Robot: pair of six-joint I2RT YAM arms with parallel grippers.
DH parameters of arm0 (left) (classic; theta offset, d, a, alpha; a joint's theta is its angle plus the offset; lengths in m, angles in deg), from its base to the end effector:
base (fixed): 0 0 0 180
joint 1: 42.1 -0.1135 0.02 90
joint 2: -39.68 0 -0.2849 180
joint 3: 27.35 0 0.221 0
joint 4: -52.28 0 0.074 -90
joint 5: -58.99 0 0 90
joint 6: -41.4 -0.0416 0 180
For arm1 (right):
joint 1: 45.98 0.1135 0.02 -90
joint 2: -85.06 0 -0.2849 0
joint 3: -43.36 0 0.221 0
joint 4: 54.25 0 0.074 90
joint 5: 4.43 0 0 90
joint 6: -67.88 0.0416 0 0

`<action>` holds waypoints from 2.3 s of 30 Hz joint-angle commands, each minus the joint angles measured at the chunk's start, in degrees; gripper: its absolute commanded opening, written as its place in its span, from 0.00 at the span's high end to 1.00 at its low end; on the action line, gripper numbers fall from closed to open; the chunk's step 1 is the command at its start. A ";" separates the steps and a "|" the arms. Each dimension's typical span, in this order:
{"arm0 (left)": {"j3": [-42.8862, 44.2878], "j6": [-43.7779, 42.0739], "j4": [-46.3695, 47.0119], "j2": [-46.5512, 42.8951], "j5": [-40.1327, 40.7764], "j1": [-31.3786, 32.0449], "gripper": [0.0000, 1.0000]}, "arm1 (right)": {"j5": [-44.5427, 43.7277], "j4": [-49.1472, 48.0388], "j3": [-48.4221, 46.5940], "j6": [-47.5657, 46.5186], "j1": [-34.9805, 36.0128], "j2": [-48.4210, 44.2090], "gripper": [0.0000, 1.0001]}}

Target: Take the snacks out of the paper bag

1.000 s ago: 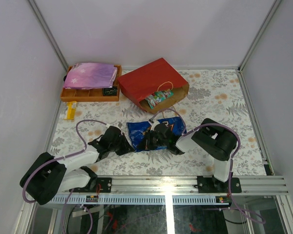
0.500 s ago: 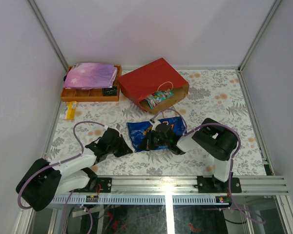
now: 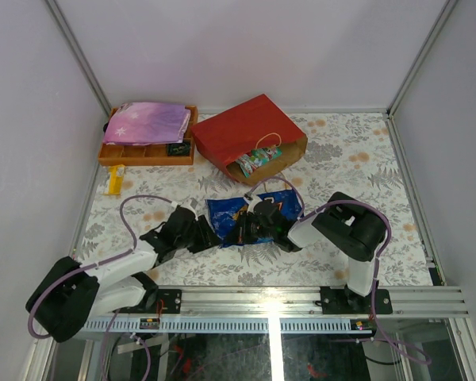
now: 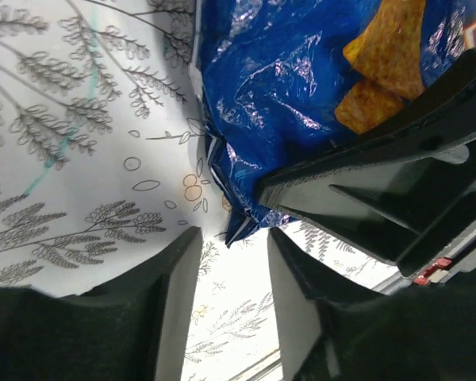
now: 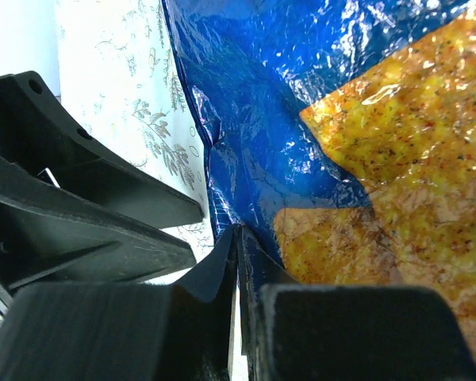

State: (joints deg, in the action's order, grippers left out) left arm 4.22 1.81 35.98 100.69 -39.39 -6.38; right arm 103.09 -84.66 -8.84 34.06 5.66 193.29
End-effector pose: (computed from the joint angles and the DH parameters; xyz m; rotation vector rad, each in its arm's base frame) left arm 0.1221 -0.0953 0.1716 -0.2501 2.5328 -0.8426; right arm 0.1981 0.2705 0.1517 -0.1336 2.3377 1.3971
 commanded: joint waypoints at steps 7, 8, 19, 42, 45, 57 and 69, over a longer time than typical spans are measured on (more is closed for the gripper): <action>2.16 -1.82 -4.08 11.83 7.02 7.28 0.65 | -2.76 8.29 2.68 -2.04 -1.28 0.93 1.00; 2.28 -1.81 -4.04 12.34 7.12 7.55 0.65 | -2.67 8.29 2.72 -2.04 -1.34 0.94 1.00; 1.85 0.39 -5.77 14.60 8.72 8.23 0.94 | -2.49 8.04 3.30 -2.11 -1.88 0.40 1.00; -5.88 17.53 -13.12 -0.99 6.93 10.82 1.00 | -0.76 1.61 6.60 1.04 -4.46 -0.14 1.00; -7.41 21.53 -15.70 -6.74 7.29 10.82 1.00 | -0.58 0.09 7.79 1.62 -5.17 -0.45 1.00; -11.79 31.08 -23.41 -24.33 7.48 10.79 1.00 | 3.57 -14.39 12.61 7.50 -8.80 4.87 1.00; 21.10 8.18 -31.58 -0.88 21.52 11.47 0.57 | -6.94 21.85 2.07 -13.38 -9.27 -25.28 0.45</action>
State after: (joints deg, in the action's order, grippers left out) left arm 15.63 19.98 8.60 96.80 -25.43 4.55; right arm 104.80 -81.97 -0.01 33.54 -2.49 180.81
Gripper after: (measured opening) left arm 0.313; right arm 0.389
